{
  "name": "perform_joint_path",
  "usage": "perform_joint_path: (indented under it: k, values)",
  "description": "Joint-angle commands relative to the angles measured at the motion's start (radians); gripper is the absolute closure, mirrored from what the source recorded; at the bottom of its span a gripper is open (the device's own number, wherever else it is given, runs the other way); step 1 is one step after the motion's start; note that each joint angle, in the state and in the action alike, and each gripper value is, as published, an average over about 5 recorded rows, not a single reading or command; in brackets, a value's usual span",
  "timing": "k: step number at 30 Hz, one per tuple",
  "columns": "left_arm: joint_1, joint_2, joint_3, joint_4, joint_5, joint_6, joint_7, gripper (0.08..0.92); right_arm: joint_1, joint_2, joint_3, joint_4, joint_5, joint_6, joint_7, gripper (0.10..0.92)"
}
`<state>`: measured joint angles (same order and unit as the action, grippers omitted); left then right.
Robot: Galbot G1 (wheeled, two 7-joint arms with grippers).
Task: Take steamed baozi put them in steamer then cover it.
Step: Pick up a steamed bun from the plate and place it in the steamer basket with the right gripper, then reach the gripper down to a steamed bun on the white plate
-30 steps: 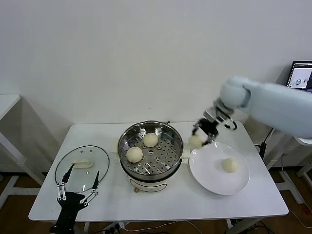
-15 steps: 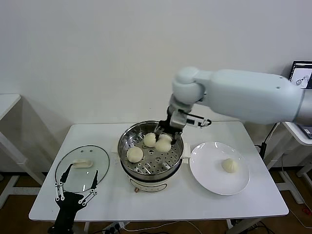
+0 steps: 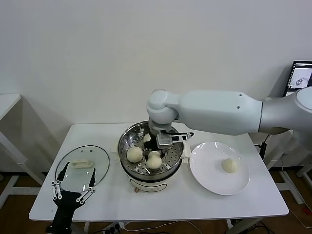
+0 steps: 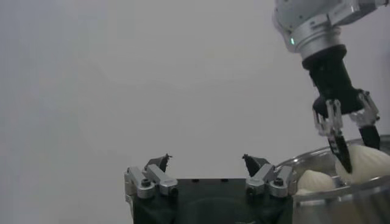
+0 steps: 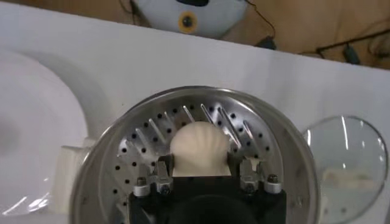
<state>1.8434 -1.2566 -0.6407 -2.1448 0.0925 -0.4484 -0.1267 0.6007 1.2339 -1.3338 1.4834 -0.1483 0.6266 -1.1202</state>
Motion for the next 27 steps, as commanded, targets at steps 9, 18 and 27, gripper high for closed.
perform_joint_path:
  k: [9, 18, 27]
  values:
    - [-0.003, -0.003, 0.000, 0.008, 0.001, -0.005, -0.002, 0.177, -0.075, 0.038, 0.009, -0.026, -0.098, 0.056, -0.010, 0.401]
    - [-0.004, -0.004, -0.002, 0.010, 0.000, -0.004, -0.004, 0.177, -0.067, 0.004, 0.062, -0.020, -0.094, 0.052, -0.006, 0.238]
    - [-0.012, 0.000, 0.001, 0.013, 0.000, 0.001, -0.004, 0.177, 0.024, -0.223, 0.216, -0.004, 0.112, -0.172, -0.116, 0.203]
